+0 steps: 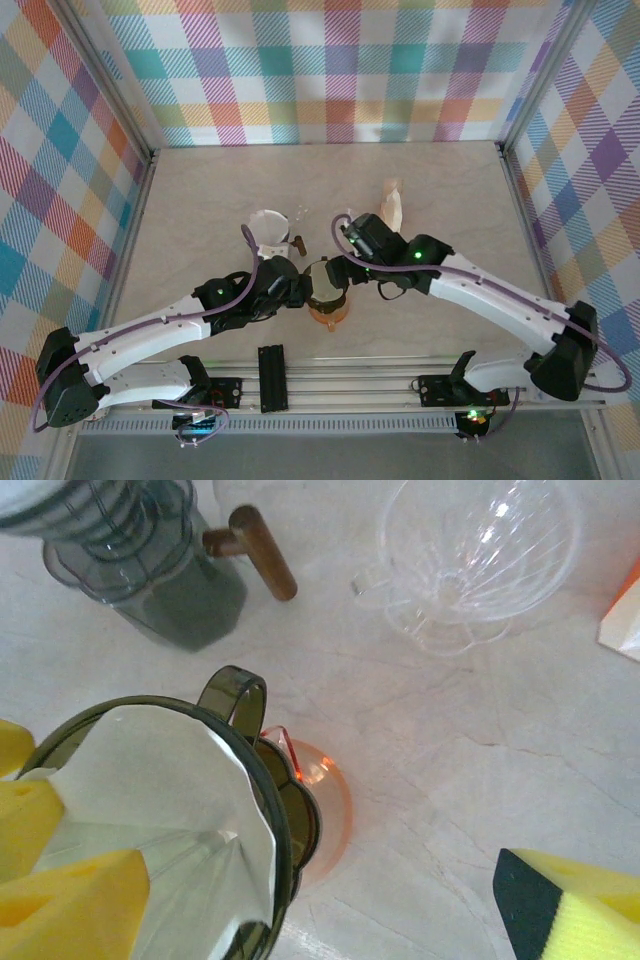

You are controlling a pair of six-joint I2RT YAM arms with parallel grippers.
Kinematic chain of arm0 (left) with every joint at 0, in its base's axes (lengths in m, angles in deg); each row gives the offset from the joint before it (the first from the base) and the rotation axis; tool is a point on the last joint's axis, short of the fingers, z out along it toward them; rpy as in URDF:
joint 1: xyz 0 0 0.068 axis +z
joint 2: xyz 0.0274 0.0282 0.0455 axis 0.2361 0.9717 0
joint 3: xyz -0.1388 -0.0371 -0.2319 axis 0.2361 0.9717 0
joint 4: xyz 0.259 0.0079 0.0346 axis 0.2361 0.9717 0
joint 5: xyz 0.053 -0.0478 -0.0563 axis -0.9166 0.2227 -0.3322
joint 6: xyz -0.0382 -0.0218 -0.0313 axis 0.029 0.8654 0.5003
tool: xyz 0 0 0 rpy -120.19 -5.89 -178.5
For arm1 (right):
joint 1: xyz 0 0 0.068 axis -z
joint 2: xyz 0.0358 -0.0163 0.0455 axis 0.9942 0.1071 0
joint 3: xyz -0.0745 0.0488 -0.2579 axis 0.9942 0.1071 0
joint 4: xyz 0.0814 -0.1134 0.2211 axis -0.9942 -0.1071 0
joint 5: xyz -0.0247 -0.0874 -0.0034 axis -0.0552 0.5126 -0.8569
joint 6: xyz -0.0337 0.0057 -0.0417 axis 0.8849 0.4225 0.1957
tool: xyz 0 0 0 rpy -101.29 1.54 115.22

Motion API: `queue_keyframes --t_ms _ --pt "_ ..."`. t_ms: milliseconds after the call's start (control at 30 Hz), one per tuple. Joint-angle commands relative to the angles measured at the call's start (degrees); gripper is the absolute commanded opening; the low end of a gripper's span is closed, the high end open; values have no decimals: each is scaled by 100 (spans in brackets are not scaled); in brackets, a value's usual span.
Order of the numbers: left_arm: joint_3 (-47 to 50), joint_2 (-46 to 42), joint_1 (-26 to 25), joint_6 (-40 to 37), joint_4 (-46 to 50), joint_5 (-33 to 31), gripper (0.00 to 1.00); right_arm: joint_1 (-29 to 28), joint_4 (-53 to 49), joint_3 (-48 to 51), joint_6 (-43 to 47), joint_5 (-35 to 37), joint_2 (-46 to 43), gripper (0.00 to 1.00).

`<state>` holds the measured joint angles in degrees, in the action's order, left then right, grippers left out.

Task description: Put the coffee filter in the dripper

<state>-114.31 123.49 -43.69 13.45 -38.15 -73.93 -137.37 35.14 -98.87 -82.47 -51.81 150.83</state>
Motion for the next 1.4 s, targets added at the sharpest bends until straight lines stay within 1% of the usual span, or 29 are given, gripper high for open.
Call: queue_keyframes --t_ms 0,233,400,533,733,900,1000,1100,1167,1300,1367 --pt "-46 -91 -14 35 99 -70 46 16 -221 174 -130 277 -367 90" --pt "-59 -300 -16 67 99 -109 54 17 -279 510 -317 429 -1035 90" --pt "-59 -506 -14 120 59 -57 57 16 -314 888 -534 528 -1404 90" --pt "-76 -785 -14 128 131 -138 60 22 -289 1290 -713 564 -1596 90" --pt "37 -1134 -14 150 429 -381 61 23 -170 1804 -884 438 -1632 89" --pt "399 -1588 25 310 750 -635 61 42 -47 2151 -991 459 -1677 89" --pt "643 -1885 23 429 874 -726 62 334 165 2291 -899 342 -1672 87" --pt "808 -2139 30 527 989 -856 65 980 671 2400 -766 -255 -1659 84" --pt "908 -2306 30 577 1037 -926 68 1328 1053 2383 -712 -576 -1566 83" --pt "1163 -2621 30 677 989 -961 78 1791 1866 2129 -627 -1051 -961 82" --pt "1236 -2687 30 711 973 -961 80 1902 2134 1835 -445 -1277 -504 82"
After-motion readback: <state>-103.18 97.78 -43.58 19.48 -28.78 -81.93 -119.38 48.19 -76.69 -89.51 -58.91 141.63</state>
